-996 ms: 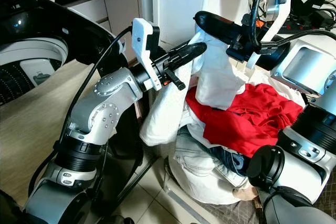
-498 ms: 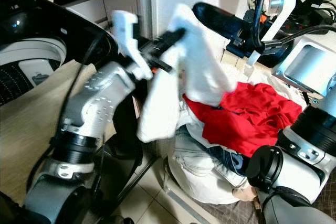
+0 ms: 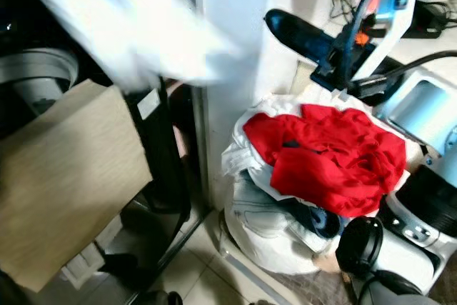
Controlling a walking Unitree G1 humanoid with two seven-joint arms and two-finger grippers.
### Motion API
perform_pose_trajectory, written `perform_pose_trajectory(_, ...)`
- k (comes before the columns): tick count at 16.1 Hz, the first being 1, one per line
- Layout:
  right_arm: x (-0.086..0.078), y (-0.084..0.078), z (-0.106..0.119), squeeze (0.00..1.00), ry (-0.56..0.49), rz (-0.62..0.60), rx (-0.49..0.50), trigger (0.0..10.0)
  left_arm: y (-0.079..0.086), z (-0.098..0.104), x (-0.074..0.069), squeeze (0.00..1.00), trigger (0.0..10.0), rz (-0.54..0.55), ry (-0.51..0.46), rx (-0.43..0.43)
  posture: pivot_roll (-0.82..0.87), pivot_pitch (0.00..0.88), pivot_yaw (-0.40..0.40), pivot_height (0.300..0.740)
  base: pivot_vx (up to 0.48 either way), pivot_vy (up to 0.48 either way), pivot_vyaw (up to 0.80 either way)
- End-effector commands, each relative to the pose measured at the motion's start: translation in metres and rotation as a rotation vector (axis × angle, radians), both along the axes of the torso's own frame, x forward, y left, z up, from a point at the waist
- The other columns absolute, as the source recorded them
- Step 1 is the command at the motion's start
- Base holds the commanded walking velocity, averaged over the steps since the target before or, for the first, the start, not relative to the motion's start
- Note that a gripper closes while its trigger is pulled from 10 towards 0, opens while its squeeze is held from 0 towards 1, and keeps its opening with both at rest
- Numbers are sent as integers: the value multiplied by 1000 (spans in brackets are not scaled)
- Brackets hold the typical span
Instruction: Clothes washing
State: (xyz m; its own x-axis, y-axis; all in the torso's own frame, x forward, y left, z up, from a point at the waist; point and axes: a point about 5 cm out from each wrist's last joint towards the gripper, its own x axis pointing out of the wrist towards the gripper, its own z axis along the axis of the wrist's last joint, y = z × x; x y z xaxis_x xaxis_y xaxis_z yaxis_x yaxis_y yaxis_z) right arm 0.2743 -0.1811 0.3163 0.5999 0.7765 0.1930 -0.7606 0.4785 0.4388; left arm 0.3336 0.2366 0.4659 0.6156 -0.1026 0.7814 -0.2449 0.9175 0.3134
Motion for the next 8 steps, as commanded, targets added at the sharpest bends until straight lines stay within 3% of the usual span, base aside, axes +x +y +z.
perform_pose_trajectory(1, -2, 7, 0, 0, -18, 10, -18, 10000, 3, -11, 10, 0, 0, 108, 44, 74, -151, 0, 54, 740, 0, 0, 0)
perform_pose_trajectory(3, -2, 11, -3, 0, -17, 10, -29, 10000, 22, -12, 7, 0, 0, 327, 8, 151, -156, 0, 59, 740, 0, 0, 0)
perform_pose_trajectory(4, -5, 15, -8, 0, -16, 17, -56, 10000, 35, -34, 21, 0, 0, 373, 155, 186, -155, 0, 57, 740, 0, 0, 0)
perform_pose_trajectory(5, -6, 18, -11, 0, -13, 20, -77, 10000, 40, -58, 35, 0, 3333, 354, 316, 194, -155, 0, 57, 740, 0, 0, 0)
perform_pose_trajectory(6, -7, 21, -15, 0, -9, 21, -101, 10000, 44, -82, 45, 0, 7765, 337, 458, 200, -155, 0, 57, 740, 0, 0, 0)
perform_pose_trajectory(7, -11, 34, -29, 0, 11, 40, -193, 10000, 58, -133, 55, 0, 10000, 320, 712, 120, -159, 0, 54, 740, 0, 0, 0)
perform_pose_trajectory(8, -12, 38, -32, 0, 18, 48, -222, 10000, 63, -144, 55, 0, 10000, 332, 770, 101, -159, 0, 53, 740, 0, 0, 0)
